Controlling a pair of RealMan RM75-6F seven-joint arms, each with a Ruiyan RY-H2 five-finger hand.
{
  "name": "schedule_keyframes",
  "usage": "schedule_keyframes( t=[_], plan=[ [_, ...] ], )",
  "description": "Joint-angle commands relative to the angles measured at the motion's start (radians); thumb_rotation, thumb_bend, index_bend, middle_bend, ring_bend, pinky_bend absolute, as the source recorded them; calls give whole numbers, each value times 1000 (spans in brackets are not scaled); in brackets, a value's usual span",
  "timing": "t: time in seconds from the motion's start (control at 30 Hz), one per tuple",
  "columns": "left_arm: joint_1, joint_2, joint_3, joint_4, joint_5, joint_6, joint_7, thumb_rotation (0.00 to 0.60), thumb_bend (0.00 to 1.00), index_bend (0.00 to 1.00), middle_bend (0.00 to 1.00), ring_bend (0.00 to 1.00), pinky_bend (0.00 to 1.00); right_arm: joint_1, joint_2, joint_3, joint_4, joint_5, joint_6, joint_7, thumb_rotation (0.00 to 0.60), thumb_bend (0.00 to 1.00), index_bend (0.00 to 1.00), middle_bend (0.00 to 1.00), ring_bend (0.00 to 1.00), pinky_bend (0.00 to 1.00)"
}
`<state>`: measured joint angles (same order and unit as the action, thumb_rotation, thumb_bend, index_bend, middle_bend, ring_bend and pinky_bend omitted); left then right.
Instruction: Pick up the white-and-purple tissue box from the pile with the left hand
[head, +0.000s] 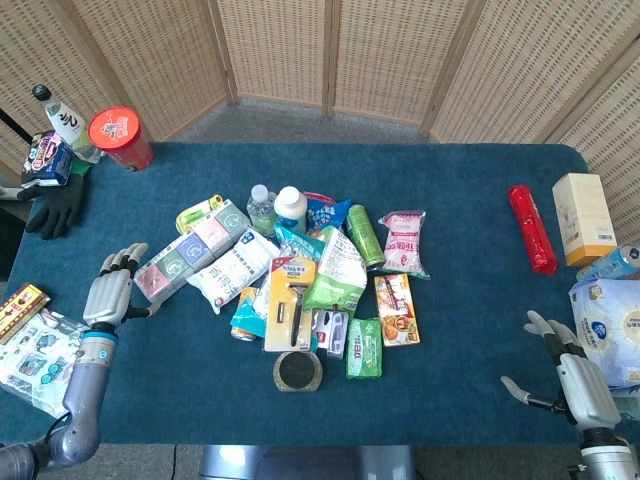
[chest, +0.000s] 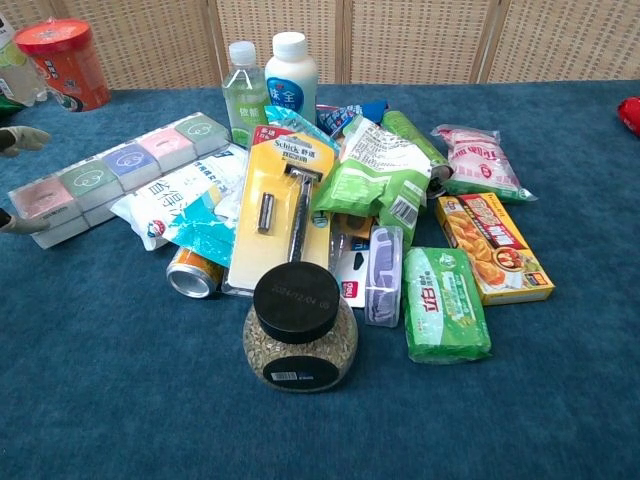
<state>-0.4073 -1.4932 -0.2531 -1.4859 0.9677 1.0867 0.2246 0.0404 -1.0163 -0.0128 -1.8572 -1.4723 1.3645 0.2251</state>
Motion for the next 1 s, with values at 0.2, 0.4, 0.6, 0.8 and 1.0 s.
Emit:
schedule_keyframes(
  t=[0.2, 0.4, 0.6, 0.8, 1.0],
  plan=[
    [-45, -73, -24, 87, -40, -47, -54, 600, 329, 0, 39, 131, 139, -14, 5, -8, 4, -8, 14, 37, 404, 244, 0, 215, 0, 0],
    [-63, -101, -25, 134, -80, -76, -54, 600, 578, 196, 166, 412, 539, -22, 12, -6, 0, -17, 32, 74, 405, 243, 0, 225, 0, 16],
    [-48, -99, -64, 120, -59, -32, -150, 600, 699, 392, 362, 587, 720, -24, 17, -6, -2, -16, 33, 84, 404, 239, 0, 230, 0, 18],
    [5, -12, -72, -2, 73, 65, -267, 600, 670, 409, 384, 582, 715, -11, 0, 0, 12, -12, 12, 74, 406, 236, 0, 230, 0, 19],
    [72, 84, -66, -154, 227, 214, -348, 600, 658, 409, 384, 560, 689, 4, -26, 7, 31, -17, -1, 79, 402, 238, 0, 230, 0, 19]
  ],
)
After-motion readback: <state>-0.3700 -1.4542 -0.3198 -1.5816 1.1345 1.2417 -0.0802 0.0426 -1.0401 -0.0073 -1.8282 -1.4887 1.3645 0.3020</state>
